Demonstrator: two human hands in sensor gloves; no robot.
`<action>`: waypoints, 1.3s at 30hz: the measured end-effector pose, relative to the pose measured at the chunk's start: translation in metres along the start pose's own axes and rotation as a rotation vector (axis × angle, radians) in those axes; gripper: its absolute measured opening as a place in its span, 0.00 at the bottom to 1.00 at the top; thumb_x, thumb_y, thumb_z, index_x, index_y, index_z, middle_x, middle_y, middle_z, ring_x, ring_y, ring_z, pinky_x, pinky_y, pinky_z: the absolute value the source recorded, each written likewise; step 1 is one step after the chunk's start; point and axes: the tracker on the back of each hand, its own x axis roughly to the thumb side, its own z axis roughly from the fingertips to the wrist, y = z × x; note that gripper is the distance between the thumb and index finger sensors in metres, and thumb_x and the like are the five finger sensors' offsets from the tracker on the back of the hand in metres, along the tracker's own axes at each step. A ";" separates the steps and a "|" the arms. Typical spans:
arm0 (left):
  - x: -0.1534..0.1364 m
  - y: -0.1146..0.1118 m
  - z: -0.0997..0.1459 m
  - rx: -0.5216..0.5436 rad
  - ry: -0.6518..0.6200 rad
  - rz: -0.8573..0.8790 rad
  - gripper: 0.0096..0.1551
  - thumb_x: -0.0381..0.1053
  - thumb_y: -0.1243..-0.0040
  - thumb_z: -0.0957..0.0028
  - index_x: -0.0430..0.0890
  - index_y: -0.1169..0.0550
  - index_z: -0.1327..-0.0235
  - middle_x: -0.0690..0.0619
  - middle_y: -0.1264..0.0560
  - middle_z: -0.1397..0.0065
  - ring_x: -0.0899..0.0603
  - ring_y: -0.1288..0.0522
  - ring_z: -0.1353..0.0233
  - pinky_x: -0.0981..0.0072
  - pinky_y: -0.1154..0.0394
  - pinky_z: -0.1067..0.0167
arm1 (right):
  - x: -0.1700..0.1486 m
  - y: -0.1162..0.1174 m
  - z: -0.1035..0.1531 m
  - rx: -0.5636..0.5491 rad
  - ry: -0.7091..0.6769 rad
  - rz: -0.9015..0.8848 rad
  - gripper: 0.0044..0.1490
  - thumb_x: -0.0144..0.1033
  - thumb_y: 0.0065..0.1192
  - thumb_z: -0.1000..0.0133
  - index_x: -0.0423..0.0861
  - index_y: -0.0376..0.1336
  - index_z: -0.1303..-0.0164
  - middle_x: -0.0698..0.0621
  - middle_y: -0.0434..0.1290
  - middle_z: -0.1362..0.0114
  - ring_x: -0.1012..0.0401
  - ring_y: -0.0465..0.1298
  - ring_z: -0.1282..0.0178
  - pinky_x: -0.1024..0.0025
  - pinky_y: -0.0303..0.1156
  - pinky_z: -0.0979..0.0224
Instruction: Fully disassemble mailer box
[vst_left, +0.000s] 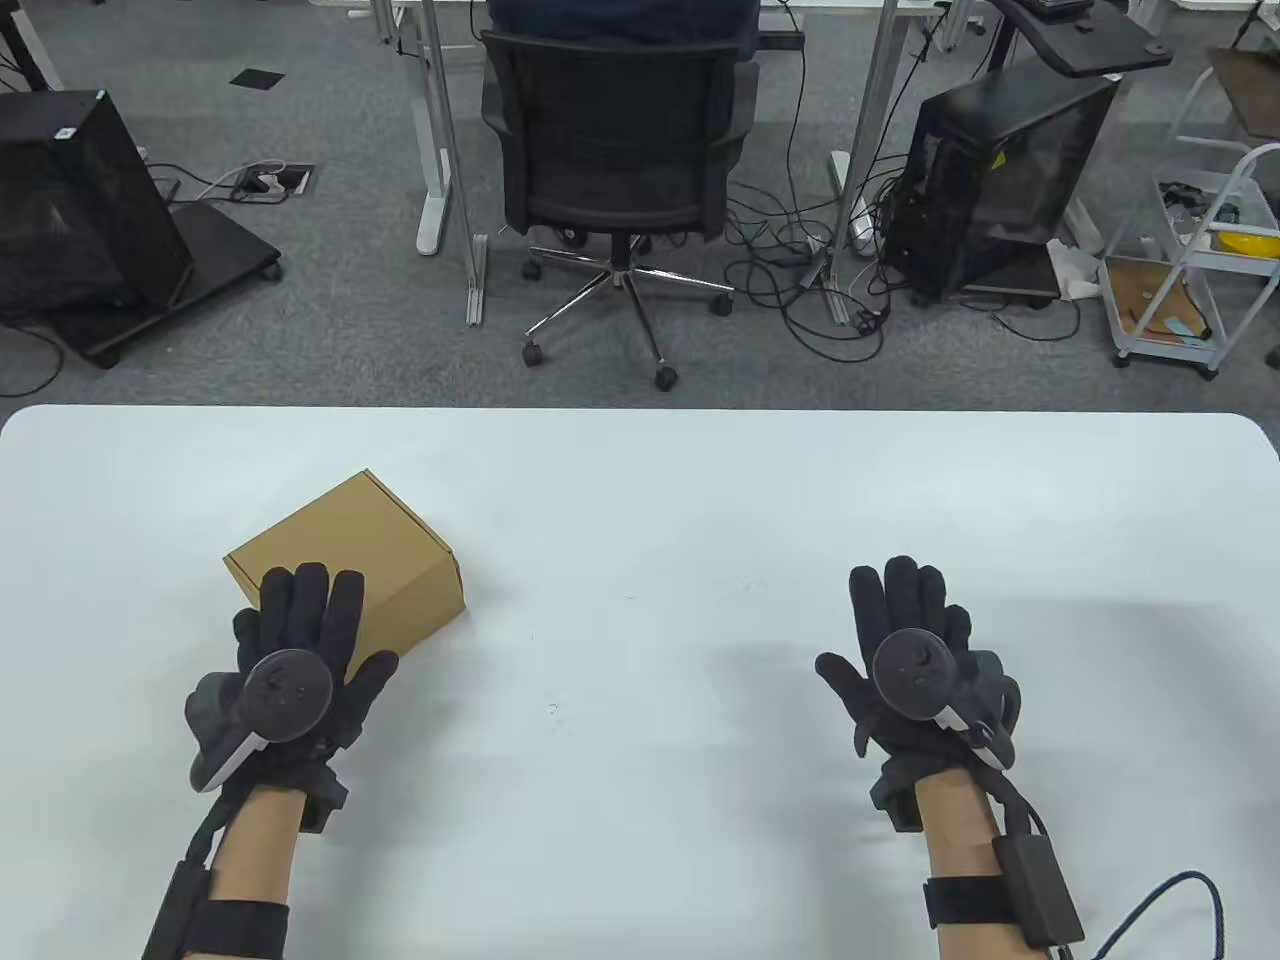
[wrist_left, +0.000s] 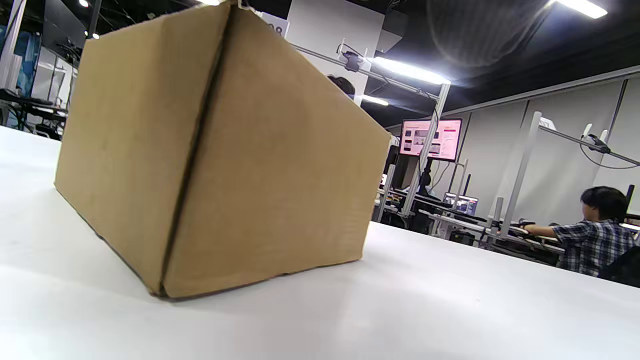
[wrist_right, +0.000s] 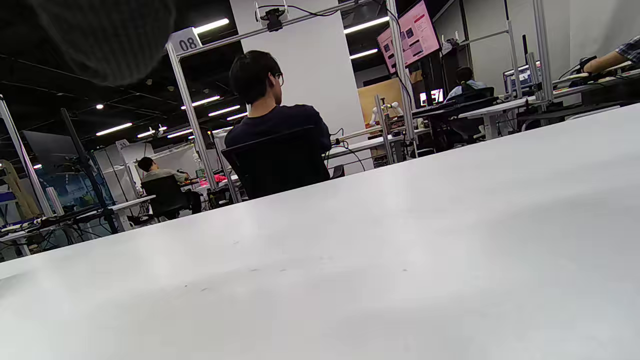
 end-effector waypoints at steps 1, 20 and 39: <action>0.002 0.000 0.000 -0.001 -0.006 0.009 0.49 0.71 0.46 0.44 0.61 0.55 0.17 0.47 0.60 0.10 0.34 0.67 0.14 0.31 0.64 0.26 | 0.000 0.000 0.000 -0.005 -0.001 0.003 0.57 0.65 0.54 0.47 0.62 0.27 0.21 0.52 0.22 0.18 0.48 0.28 0.17 0.41 0.32 0.23; -0.007 -0.017 -0.007 -0.231 0.212 0.132 0.47 0.70 0.48 0.40 0.59 0.55 0.16 0.42 0.68 0.13 0.26 0.73 0.21 0.28 0.62 0.29 | 0.002 0.005 -0.002 0.041 -0.021 -0.007 0.56 0.64 0.54 0.47 0.62 0.29 0.20 0.52 0.23 0.18 0.48 0.29 0.17 0.41 0.33 0.23; 0.083 -0.053 0.004 -0.302 -0.346 0.308 0.42 0.65 0.48 0.40 0.59 0.48 0.16 0.44 0.63 0.11 0.27 0.71 0.20 0.30 0.60 0.27 | 0.032 0.030 -0.001 0.276 -0.152 -0.047 0.51 0.58 0.55 0.44 0.64 0.31 0.20 0.52 0.25 0.17 0.48 0.32 0.15 0.41 0.35 0.21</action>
